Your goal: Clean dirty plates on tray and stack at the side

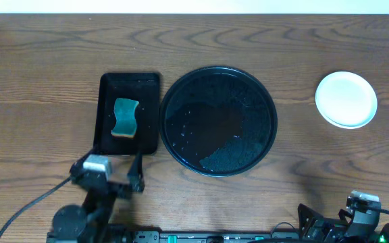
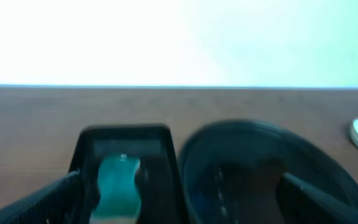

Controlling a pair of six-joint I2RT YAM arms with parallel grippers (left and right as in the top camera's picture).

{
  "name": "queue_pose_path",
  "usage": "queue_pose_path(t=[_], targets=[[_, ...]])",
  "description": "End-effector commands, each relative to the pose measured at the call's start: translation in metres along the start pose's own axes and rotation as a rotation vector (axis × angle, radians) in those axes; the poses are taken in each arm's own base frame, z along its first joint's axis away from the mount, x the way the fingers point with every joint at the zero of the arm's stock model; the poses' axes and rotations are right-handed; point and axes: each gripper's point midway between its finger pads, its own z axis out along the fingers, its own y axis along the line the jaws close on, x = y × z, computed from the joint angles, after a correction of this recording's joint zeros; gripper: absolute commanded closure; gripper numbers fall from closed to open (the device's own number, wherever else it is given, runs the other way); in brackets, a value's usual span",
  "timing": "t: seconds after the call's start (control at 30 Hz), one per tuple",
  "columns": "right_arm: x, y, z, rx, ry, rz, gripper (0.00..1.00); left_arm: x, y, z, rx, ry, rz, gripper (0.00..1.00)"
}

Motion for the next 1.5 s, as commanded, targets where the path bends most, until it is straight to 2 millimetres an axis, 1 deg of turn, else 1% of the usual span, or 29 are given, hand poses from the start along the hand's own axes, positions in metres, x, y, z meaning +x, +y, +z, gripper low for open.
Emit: queue_pose_path(t=[0.0, 0.1, 0.27, 0.37, 0.53, 1.13, 1.17, 1.2, 1.27, 1.4, 1.47], targets=[[0.001, 0.001, 0.000, -0.007, 0.006, 0.000, 0.01, 0.021, 0.007, 0.021, -0.004, -0.035, 0.021, 0.02], [0.001, 0.001, 0.000, -0.007, 0.006, 0.000, 0.01, 0.034, 0.010, 0.036, 0.004, -0.090, 0.031, 0.02], [0.001, 0.001, 0.000, -0.007, 0.006, 0.000, 0.01, 0.057, 0.015, 0.047, 0.006, -0.112, 0.020, 0.02], [0.001, 0.001, 0.000, -0.007, 0.006, 0.000, 0.01, 0.065, 0.017, 0.047, -0.003, -0.079, 0.014, 0.02], [0.001, 0.001, 0.000, -0.007, 0.006, 0.000, 0.01, 0.085, 0.022, 0.048, -0.027, 0.003, -0.002, 0.02], [0.001, 0.001, 0.000, -0.007, 0.006, 0.000, 0.01, 0.085, 0.023, 0.048, -0.035, 0.004, -0.002, 0.02], [0.001, 0.001, 0.000, -0.007, 0.006, 0.000, 0.01, 0.085, 0.027, 0.048, -0.056, 0.001, -0.002, 0.02], [0.001, 0.001, 0.000, -0.007, 0.006, 0.000, 0.01, 0.085, 0.036, 0.047, -0.104, 0.000, -0.004, 0.02], [0.001, 0.001, 0.000, -0.007, 0.006, 0.000, 0.01, 0.084, 0.039, 0.046, -0.117, -0.005, 0.000, 0.02], [0.001, 0.001, 0.000, -0.007, 0.006, 0.000, 0.01, 0.085, 0.046, 0.045, -0.149, 0.006, 0.087, 0.02], [0.001, 0.001, 0.000, -0.007, 0.006, 0.000, 0.01, 0.085, 0.053, 0.044, -0.190, 0.012, 0.122, 0.02]])
